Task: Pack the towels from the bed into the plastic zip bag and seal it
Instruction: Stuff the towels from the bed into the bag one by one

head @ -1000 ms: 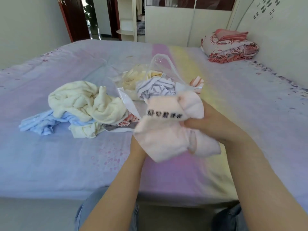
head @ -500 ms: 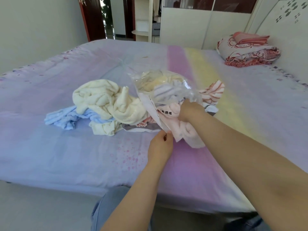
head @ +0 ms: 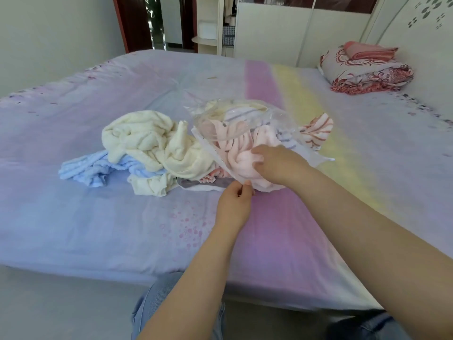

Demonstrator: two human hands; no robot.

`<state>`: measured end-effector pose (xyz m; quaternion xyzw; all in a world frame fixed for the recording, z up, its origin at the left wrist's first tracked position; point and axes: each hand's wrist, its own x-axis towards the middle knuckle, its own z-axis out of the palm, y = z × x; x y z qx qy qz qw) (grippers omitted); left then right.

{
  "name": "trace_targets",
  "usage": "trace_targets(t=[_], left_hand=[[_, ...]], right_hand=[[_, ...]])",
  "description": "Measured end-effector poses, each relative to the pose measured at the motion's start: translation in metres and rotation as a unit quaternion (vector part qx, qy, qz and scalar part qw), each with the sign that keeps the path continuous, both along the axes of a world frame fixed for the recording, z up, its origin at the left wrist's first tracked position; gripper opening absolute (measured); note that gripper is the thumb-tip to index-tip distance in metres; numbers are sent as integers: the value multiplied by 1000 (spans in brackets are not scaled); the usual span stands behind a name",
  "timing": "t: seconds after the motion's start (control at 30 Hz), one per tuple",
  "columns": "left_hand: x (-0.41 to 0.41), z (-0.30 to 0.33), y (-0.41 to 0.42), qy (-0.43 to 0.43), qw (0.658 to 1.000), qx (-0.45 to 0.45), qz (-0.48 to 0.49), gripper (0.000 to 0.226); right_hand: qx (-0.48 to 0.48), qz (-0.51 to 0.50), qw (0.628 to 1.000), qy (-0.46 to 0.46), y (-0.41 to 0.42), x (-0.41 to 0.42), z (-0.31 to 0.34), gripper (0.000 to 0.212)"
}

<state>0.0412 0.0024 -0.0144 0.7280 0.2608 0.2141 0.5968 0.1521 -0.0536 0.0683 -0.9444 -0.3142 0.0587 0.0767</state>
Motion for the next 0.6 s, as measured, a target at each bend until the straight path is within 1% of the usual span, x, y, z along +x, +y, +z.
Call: trace_targets(t=[0.07, 0.13, 0.23, 0.3, 0.4, 0.53, 0.57, 0.6], left_hand=[[2, 2, -5, -8, 1000, -5, -10, 31], [3, 3, -9, -20, 1000, -14, -15, 33], [2, 5, -14, -25, 999, -8, -31, 34], [-1, 8, -13, -22, 999, 0, -32, 36], [-5, 10, -7, -24, 999, 7, -25, 35], [-8, 12, -1, -15, 1000, 11, -7, 33], [-8, 13, -1, -14, 1000, 6, -3, 32], [-6, 13, -2, -14, 1000, -1, 2, 32]], right_hand=[[-48, 31, 996, 66, 3, -2, 1, 51], [-78, 72, 990, 89, 15, 6, 0, 51], [-31, 90, 990, 101, 42, 25, -2, 51], [-13, 89, 990, 106, 60, 29, -5, 47], [24, 78, 990, 117, 79, 33, -11, 49], [36, 84, 980, 177, 71, 26, 5, 46], [45, 82, 983, 159, 61, 21, 9, 46], [69, 84, 987, 122, 49, 16, 9, 44]])
